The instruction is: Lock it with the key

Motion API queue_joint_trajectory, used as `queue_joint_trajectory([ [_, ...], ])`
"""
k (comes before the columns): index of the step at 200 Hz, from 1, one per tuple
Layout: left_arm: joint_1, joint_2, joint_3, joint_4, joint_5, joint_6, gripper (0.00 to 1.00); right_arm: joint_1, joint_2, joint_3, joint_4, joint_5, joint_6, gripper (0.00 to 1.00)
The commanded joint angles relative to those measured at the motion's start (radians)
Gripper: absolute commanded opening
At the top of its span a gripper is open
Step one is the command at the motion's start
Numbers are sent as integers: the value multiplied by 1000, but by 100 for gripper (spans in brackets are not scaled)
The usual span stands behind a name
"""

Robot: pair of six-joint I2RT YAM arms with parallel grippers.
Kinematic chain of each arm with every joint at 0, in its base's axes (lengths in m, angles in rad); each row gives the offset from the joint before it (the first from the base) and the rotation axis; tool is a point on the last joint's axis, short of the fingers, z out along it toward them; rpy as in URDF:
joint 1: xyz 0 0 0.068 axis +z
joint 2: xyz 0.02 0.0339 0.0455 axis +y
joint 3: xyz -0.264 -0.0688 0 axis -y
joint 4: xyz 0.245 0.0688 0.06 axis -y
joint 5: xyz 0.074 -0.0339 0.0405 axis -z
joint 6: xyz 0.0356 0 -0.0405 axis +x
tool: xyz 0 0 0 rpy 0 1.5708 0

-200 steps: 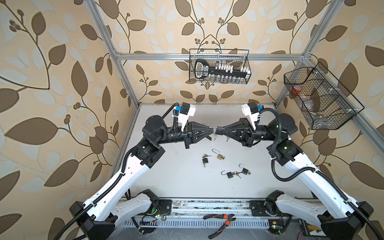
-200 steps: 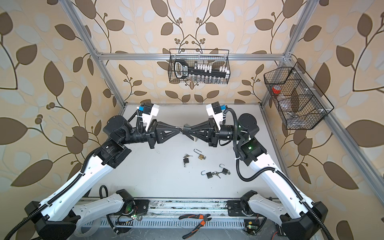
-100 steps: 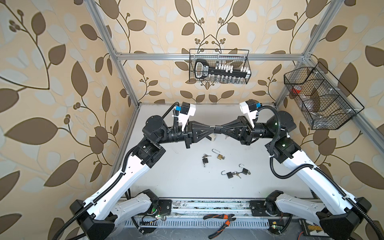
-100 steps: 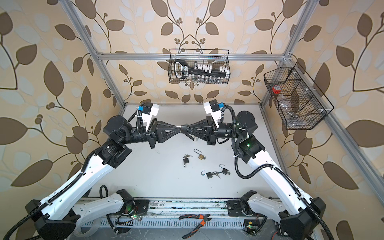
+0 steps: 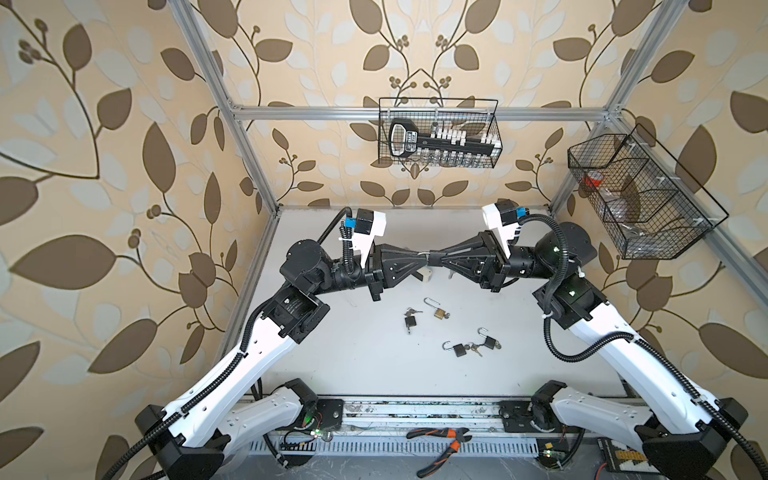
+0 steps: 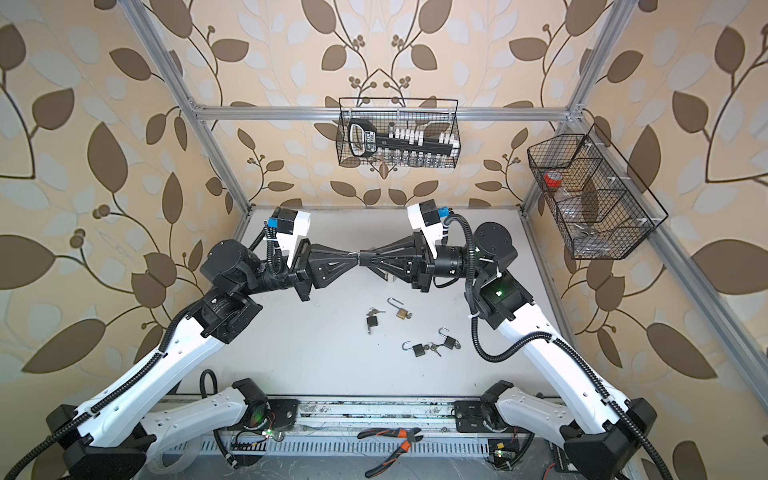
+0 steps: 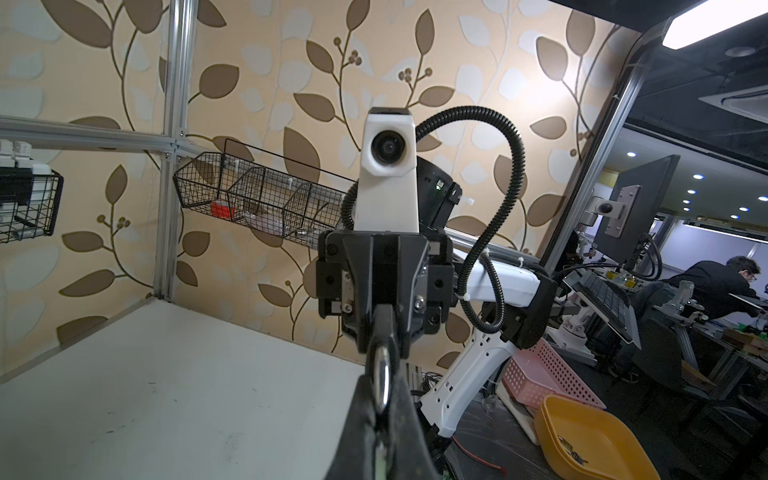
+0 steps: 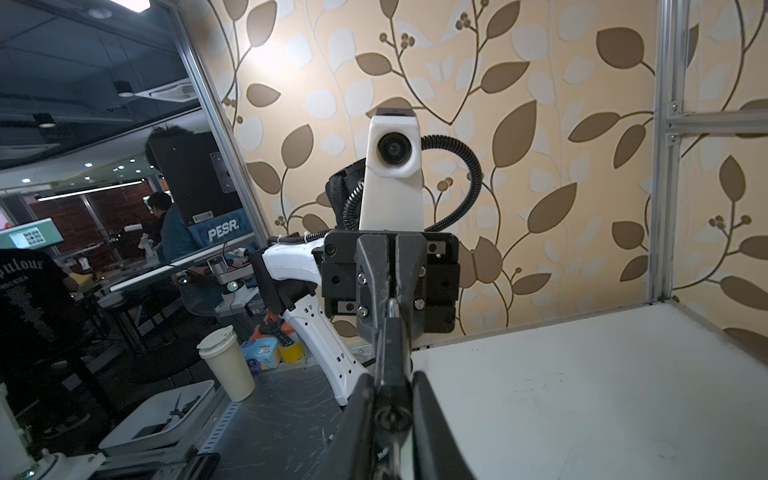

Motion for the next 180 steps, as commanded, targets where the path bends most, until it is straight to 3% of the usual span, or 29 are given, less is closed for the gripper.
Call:
queue_joint_trajectory([
  [1, 50, -23, -5, -3, 48, -34, 0, -38, -58, -24, -30, 55, -63, 61],
  [42, 77, -51, -4, -50, 78, -9, 0, -120, -101, -49, -60, 51, -38, 63],
  [93, 76, -28, 11, -21, 150, -34, 0, -121, -14, 46, -160, -144, -8, 46],
  [129, 74, -19, 13, -5, 172, -45, 0, -117, 7, 33, -73, -225, 68, 46],
  [180, 71, -12, 15, 2, 182, -47, 0, -81, 33, 47, -79, -236, 57, 41],
])
